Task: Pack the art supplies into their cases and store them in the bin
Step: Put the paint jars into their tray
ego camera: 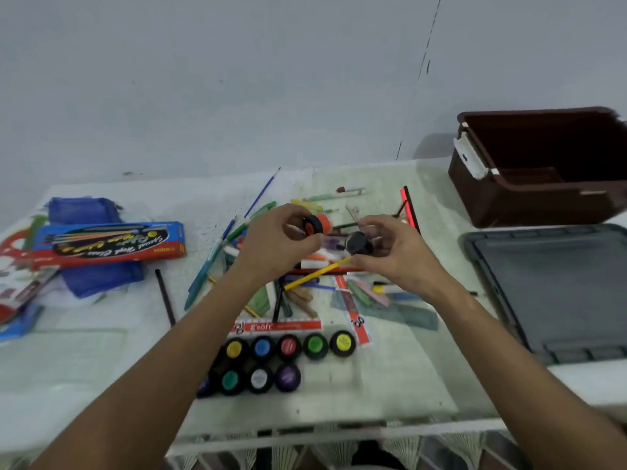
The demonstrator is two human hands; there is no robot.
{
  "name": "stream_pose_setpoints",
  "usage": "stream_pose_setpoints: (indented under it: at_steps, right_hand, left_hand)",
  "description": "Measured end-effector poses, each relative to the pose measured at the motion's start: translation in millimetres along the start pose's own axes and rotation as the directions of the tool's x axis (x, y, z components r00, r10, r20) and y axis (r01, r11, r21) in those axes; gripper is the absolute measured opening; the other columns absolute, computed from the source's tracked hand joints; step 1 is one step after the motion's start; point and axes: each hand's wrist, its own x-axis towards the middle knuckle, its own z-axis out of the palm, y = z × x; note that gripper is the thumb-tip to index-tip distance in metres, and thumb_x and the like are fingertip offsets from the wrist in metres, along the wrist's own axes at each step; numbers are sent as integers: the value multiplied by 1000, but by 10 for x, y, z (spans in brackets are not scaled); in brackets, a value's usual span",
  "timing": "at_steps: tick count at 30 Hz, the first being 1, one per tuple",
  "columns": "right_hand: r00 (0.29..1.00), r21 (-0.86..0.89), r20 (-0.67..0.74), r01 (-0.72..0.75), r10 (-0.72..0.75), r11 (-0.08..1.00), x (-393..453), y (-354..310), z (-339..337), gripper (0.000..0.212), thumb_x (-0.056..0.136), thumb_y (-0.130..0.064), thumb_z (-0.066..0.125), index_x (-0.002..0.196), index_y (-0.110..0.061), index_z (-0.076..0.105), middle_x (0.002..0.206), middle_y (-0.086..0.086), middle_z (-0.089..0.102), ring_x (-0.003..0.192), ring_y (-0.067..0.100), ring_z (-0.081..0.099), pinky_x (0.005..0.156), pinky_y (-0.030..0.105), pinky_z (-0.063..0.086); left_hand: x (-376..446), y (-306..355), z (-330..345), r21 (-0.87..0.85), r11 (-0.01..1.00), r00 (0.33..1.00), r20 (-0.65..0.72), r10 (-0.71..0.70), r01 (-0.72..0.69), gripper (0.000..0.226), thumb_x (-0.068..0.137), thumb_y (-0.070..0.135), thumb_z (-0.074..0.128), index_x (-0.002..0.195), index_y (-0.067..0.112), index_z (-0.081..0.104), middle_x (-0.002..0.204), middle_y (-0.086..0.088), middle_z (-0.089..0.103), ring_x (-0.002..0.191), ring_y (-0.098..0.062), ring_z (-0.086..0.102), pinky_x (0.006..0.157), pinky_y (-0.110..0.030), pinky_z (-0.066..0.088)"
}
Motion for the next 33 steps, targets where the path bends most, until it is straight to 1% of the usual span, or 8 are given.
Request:
stream_pose_setpoints:
  at_steps: [4,10,14,18,21,24,28,33]
  right_hand:
    - [1000,55,-3,-15,15,998,-563,-31,122,39,68,-15,85,103,-17,67,95,-1,71,90,18,67,80,30,55]
    - [1000,14,18,10,-10,1000,-1165,-33,227,39,72,-23,84,108,-29,70,98,-5,68,86,14,63,76,25,52]
    - [997,-151,56,52,-44,987,-1355,-59,350,47,73,-26,82,117,-27,67,109,-3,62,85,7,61,72,20,52]
    - [998,-251,32,68,-62,966,-1455,-139,452,43,68,-19,86,107,-19,68,100,-3,65,81,6,58,67,24,52]
    - [997,-335,50,64,-50,940,-1471,-163,514,44,63,-25,88,103,-20,70,94,-8,62,79,6,56,65,21,48]
    - [998,-414,65,52,-27,909,-1438,-151,556,55,59,-32,89,109,-19,69,94,-5,60,75,5,52,62,11,37]
    - [998,-453,70,30,2,891,-1399,-145,577,60,58,-32,89,113,-17,69,92,-6,57,72,2,47,60,9,33]
    - [999,-442,39,6,13,897,-1407,-82,586,63,55,-34,90,113,-21,70,103,-3,56,80,7,45,61,11,32]
  left_hand:
    - [-645,10,-76,-19,1000,999,44,-1,2,28,75,35,77,96,31,59,85,16,65,76,1,62,65,-12,46]
    - [-1271,-84,-55,59,996,981,188,48,-60,31,73,34,79,99,28,65,84,10,68,73,-3,62,69,-21,52]
    - [-1464,-109,-44,66,994,977,202,67,-82,25,73,36,79,93,33,65,79,10,67,71,-5,60,63,-17,49]
    - [-1542,-94,-35,112,985,962,256,97,-129,21,76,36,76,93,25,70,76,7,64,68,-7,57,65,-27,49]
    - [-1556,-83,-19,150,974,955,267,128,-172,25,77,35,75,96,19,71,76,3,62,68,-10,54,66,-30,47]
    - [-1542,-65,15,191,954,947,271,174,-231,28,78,36,75,98,17,71,75,1,61,64,-10,50,61,-24,42]
    - [-1506,-38,28,193,945,937,284,203,-263,28,77,34,76,98,17,71,73,2,58,59,-3,45,54,-12,33]
    - [-1486,-68,59,201,943,929,314,196,-267,23,77,34,75,88,14,72,69,0,61,56,-6,46,53,-15,36]
